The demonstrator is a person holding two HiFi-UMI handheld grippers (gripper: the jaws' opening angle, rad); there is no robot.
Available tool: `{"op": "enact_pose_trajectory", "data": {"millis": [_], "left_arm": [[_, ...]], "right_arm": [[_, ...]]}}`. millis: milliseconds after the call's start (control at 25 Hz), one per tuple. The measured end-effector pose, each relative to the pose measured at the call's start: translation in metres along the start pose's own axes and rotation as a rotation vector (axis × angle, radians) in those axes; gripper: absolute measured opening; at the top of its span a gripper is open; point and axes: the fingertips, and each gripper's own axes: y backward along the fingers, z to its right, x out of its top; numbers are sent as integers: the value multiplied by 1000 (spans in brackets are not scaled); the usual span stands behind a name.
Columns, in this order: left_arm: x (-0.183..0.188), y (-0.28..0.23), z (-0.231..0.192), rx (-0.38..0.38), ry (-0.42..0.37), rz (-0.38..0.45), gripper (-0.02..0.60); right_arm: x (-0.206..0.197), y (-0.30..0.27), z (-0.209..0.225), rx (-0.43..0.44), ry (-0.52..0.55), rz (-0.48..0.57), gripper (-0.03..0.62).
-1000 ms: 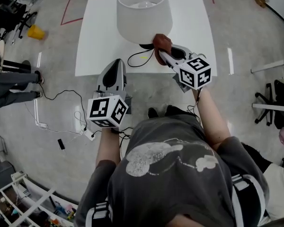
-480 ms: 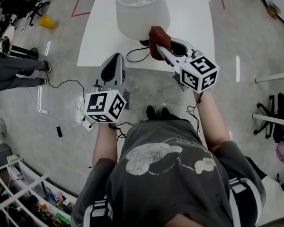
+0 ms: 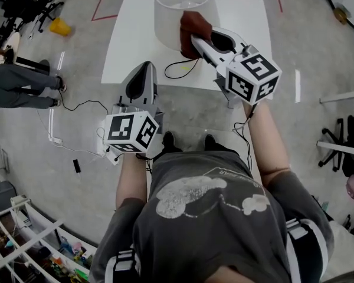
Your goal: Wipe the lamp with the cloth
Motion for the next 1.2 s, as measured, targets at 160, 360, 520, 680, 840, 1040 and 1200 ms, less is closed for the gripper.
{"op": "enact_pose_trajectory", "data": {"millis": [160, 360, 520, 680, 840, 1040, 1200], "left_arm": [[2, -14, -19, -76, 0, -19, 8], [-7, -32, -37, -200, 27, -57, 8], [-11, -39, -47, -266, 38, -70, 8], [-22, -41, -52, -323, 51, -97, 8], [-24, -37, -59, -364, 61, -106, 8], [-27, -35, -72, -402, 72, -122, 8], [-36, -30, -83, -414, 77, -149, 8]], "right_arm": [[4, -17, 3, -62, -2, 12, 97], [-15, -24, 5, -171, -42, 22, 97], [-36, -29, 6, -240, -73, -3, 97], [-58, -31, 6, -312, -114, -27, 97], [-79, -31, 1, -372, -162, -49, 97], [-100, -37, 0, -440, -195, -58, 97], [-117, -40, -2, -481, -219, -77, 97]]}}
